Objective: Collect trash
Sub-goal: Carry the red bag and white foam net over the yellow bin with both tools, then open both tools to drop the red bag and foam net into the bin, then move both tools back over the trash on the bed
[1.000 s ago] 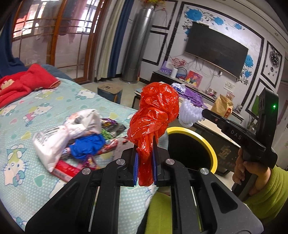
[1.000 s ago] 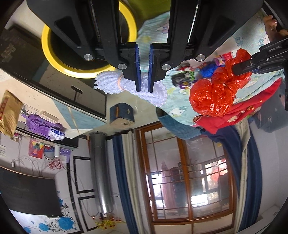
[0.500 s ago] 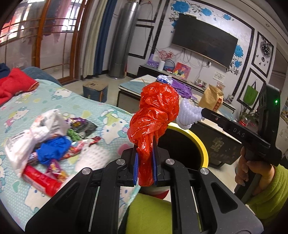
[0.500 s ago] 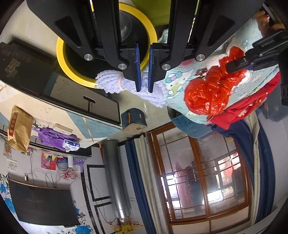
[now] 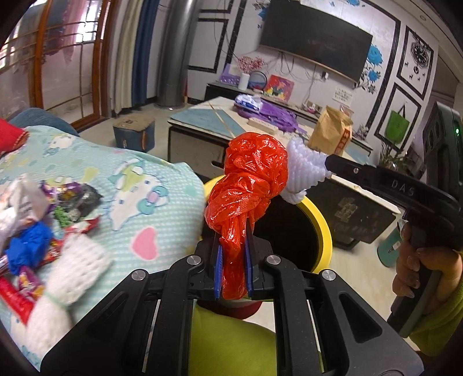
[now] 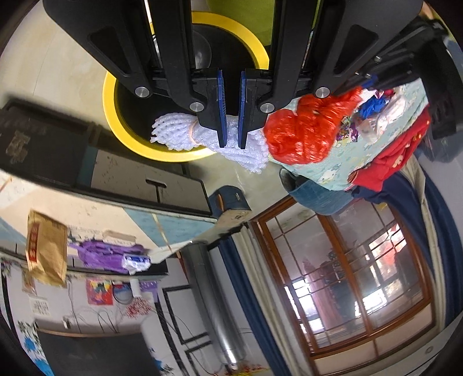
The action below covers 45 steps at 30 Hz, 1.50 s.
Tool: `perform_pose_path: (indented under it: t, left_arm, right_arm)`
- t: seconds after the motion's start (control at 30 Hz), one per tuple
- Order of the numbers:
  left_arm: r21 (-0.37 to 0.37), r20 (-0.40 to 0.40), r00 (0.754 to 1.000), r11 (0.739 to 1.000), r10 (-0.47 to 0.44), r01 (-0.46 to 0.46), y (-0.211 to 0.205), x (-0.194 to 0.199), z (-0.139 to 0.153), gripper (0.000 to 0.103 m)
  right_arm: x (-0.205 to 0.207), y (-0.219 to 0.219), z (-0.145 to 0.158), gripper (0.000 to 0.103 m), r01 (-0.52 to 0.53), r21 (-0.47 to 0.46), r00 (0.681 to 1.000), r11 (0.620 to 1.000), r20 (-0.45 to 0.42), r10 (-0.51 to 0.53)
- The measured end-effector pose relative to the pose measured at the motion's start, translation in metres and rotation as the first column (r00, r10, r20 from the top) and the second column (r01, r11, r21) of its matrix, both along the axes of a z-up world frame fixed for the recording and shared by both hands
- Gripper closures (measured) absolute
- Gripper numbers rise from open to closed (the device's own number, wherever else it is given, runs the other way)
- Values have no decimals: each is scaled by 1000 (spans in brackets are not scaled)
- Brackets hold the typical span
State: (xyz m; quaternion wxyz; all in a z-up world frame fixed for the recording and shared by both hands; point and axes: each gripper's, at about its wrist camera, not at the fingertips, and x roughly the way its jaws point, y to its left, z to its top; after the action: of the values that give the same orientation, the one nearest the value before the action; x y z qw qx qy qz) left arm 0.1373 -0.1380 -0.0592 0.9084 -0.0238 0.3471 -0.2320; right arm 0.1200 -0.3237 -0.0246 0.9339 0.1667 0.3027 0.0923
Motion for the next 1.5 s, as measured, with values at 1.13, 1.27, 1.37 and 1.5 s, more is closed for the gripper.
perform_pose_path:
  t: [1.13,1.27,1.37,1.5]
  left_arm:
    - [5,-70,997,1000,26,-26,-4,28,-21,15]
    - [-16,-40,998,998,57,-58,8,23,-8,11]
    - [-25,-19,997,997,74,-75,14,21,-1,11]
    - [-31,12,994,994,109,-108,27,15,10,11]
  right_arm:
    - [21,-28,-34,50,125,21,980,992,-157,-120]
    - [16,-16,-22,44,99,-12,989,995,-113,-100]
    - [12,-6,-13,39,82,-29,993,996,-78,-84]
    - [7,7,-3,35,54,-51,997,997,-44,-56]
